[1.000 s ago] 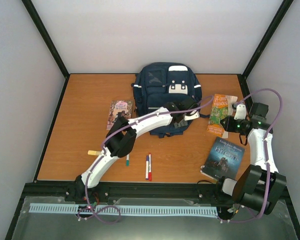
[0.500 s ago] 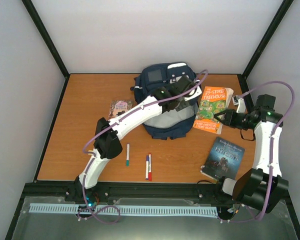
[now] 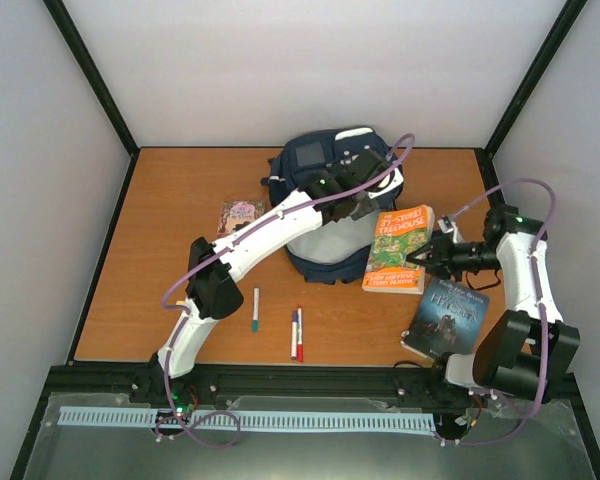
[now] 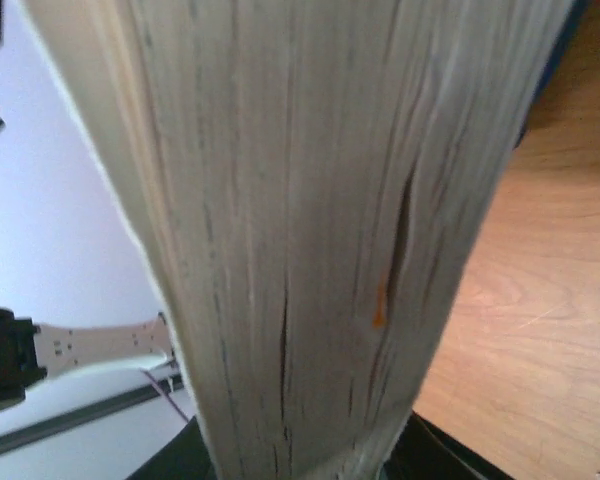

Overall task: Pack the student bag
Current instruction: Place the book in the student bag.

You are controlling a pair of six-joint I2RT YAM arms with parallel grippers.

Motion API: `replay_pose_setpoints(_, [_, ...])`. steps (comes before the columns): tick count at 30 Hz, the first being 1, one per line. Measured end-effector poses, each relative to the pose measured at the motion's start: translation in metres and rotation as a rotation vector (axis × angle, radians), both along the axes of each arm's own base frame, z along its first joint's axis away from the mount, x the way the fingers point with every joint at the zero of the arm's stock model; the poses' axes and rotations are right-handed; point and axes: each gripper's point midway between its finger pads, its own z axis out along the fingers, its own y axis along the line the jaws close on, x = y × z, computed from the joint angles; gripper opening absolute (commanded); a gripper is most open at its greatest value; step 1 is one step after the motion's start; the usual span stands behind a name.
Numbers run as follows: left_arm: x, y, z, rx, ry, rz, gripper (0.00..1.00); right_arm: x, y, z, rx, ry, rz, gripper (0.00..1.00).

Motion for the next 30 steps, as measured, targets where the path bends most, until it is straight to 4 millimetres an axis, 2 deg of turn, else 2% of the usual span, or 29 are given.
replay_pose_setpoints(8, [0.001,0.002,0.002,-0.019,0.003,0.028,0.01,-0.018,0.043,-0.012,0.050,0.076,0.167,0.03])
replay_pose_setpoints(13, [0.000,0.001,0.003,-0.042,0.014,0.037,0.01,-0.014,0.061,-0.024,0.095,0.137,0.235,0.03])
replay_pose_setpoints(18, [0.000,0.002,0.003,-0.050,0.014,0.050,0.01,0.012,0.072,-0.038,0.137,0.189,0.285,0.03])
replay_pose_setpoints(23, [0.001,0.002,0.004,-0.056,0.015,0.059,0.01,0.051,0.083,-0.038,0.150,0.100,0.348,0.03])
replay_pose_setpoints(30, [-0.001,0.000,0.005,-0.074,0.025,0.055,0.01,0.072,0.092,-0.061,0.198,0.106,0.342,0.03])
